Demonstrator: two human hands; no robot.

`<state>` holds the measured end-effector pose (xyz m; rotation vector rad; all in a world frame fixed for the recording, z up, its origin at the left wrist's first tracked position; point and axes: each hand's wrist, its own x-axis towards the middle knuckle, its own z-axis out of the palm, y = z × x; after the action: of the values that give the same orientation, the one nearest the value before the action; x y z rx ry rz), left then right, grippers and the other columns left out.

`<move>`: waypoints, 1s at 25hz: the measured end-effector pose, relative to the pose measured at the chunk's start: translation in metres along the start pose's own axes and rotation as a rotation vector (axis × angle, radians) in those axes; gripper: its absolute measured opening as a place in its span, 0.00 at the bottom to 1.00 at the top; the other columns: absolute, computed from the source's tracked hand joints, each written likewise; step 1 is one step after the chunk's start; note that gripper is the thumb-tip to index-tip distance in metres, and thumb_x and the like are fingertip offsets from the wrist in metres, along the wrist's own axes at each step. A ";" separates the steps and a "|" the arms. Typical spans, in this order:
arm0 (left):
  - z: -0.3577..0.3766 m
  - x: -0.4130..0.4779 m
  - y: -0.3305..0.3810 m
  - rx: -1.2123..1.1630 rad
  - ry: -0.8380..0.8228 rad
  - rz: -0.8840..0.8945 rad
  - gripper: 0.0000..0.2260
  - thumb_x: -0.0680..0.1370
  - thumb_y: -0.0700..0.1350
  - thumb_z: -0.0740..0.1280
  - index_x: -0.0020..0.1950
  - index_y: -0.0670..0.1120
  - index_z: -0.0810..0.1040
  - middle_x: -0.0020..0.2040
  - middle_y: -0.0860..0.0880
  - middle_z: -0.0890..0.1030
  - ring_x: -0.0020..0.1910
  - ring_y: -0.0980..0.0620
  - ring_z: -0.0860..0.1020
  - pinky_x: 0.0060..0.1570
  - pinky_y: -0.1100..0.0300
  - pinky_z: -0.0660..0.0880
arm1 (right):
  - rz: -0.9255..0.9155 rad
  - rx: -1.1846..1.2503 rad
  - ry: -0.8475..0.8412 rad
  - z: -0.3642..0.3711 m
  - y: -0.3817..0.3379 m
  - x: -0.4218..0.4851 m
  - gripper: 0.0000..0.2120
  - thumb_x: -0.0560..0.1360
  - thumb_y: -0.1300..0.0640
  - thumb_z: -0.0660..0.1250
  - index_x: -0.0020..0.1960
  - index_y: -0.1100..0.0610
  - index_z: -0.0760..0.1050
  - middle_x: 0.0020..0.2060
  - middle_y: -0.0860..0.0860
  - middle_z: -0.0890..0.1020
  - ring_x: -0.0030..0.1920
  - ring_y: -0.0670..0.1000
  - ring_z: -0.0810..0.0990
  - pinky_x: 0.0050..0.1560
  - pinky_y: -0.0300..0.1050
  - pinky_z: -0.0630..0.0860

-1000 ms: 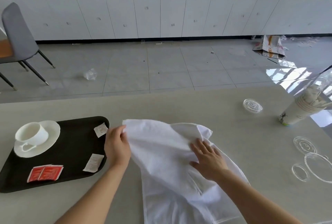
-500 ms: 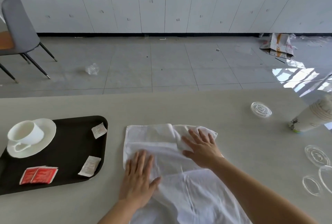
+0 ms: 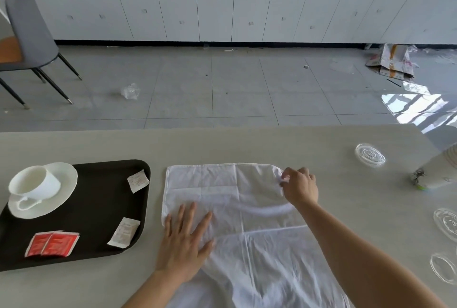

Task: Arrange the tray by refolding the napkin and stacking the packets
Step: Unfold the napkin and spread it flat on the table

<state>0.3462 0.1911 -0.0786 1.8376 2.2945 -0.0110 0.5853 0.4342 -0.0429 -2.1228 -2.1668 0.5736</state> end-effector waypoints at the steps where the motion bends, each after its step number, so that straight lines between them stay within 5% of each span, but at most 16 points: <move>1: 0.002 0.001 -0.001 -0.009 -0.010 -0.006 0.30 0.76 0.70 0.45 0.77 0.64 0.44 0.80 0.47 0.42 0.78 0.42 0.39 0.72 0.43 0.36 | -0.029 -0.002 0.001 0.001 0.001 0.001 0.08 0.74 0.55 0.69 0.52 0.47 0.79 0.53 0.55 0.76 0.55 0.60 0.75 0.51 0.47 0.75; 5: 0.007 0.002 -0.005 -0.015 -0.046 0.021 0.32 0.74 0.71 0.45 0.75 0.66 0.38 0.79 0.48 0.35 0.76 0.44 0.32 0.72 0.43 0.33 | 0.029 0.417 0.016 -0.003 -0.014 -0.001 0.08 0.70 0.66 0.68 0.44 0.53 0.78 0.39 0.52 0.83 0.43 0.58 0.81 0.40 0.46 0.75; 7: 0.006 0.001 -0.005 0.001 -0.043 0.028 0.32 0.75 0.70 0.49 0.77 0.64 0.46 0.80 0.45 0.46 0.78 0.42 0.41 0.72 0.42 0.38 | -0.163 0.459 0.314 -0.016 -0.020 -0.005 0.08 0.70 0.67 0.67 0.40 0.54 0.77 0.38 0.51 0.81 0.41 0.57 0.79 0.35 0.45 0.70; 9: 0.001 0.001 -0.003 0.012 -0.017 0.014 0.31 0.75 0.70 0.49 0.77 0.63 0.49 0.80 0.45 0.49 0.78 0.42 0.45 0.72 0.40 0.40 | -0.419 0.219 0.541 -0.033 -0.016 0.002 0.09 0.69 0.70 0.66 0.41 0.57 0.79 0.41 0.54 0.78 0.43 0.57 0.75 0.36 0.45 0.68; 12: -0.009 0.009 0.002 -0.036 0.057 0.002 0.30 0.76 0.69 0.43 0.77 0.64 0.45 0.80 0.50 0.40 0.78 0.45 0.36 0.74 0.40 0.37 | -0.297 -0.019 0.350 -0.046 -0.012 0.010 0.14 0.72 0.67 0.68 0.56 0.57 0.80 0.60 0.57 0.77 0.61 0.62 0.72 0.52 0.54 0.73; 15: -0.012 -0.013 0.006 -0.290 0.242 -0.042 0.26 0.80 0.61 0.51 0.76 0.54 0.61 0.79 0.47 0.55 0.79 0.45 0.50 0.74 0.41 0.52 | -0.478 -0.005 0.230 -0.013 -0.002 -0.032 0.19 0.78 0.53 0.67 0.68 0.53 0.74 0.72 0.54 0.71 0.72 0.60 0.67 0.66 0.58 0.71; 17: 0.000 -0.048 0.006 -0.336 0.309 -0.043 0.27 0.80 0.59 0.54 0.74 0.47 0.65 0.77 0.44 0.61 0.76 0.43 0.60 0.72 0.43 0.60 | -0.543 -0.123 0.020 0.022 0.014 -0.070 0.28 0.80 0.40 0.57 0.77 0.47 0.60 0.79 0.48 0.56 0.79 0.55 0.54 0.76 0.56 0.58; 20: 0.021 -0.082 0.005 -0.134 0.152 -0.019 0.36 0.78 0.65 0.51 0.73 0.37 0.66 0.75 0.38 0.65 0.72 0.39 0.67 0.70 0.45 0.61 | -0.456 -0.299 -0.121 0.052 0.041 -0.087 0.35 0.77 0.30 0.43 0.78 0.43 0.36 0.78 0.44 0.37 0.78 0.52 0.35 0.78 0.55 0.38; 25: 0.021 -0.088 -0.007 0.072 0.014 -0.038 0.39 0.77 0.68 0.49 0.76 0.39 0.60 0.78 0.40 0.58 0.77 0.41 0.58 0.72 0.39 0.56 | -0.428 -0.267 -0.067 0.045 0.051 -0.082 0.37 0.76 0.29 0.38 0.79 0.46 0.35 0.79 0.46 0.37 0.77 0.51 0.31 0.78 0.56 0.39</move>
<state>0.3603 0.1021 -0.0855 1.8330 2.3681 -0.0870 0.6248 0.3432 -0.0818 -1.6677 -2.7559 0.3374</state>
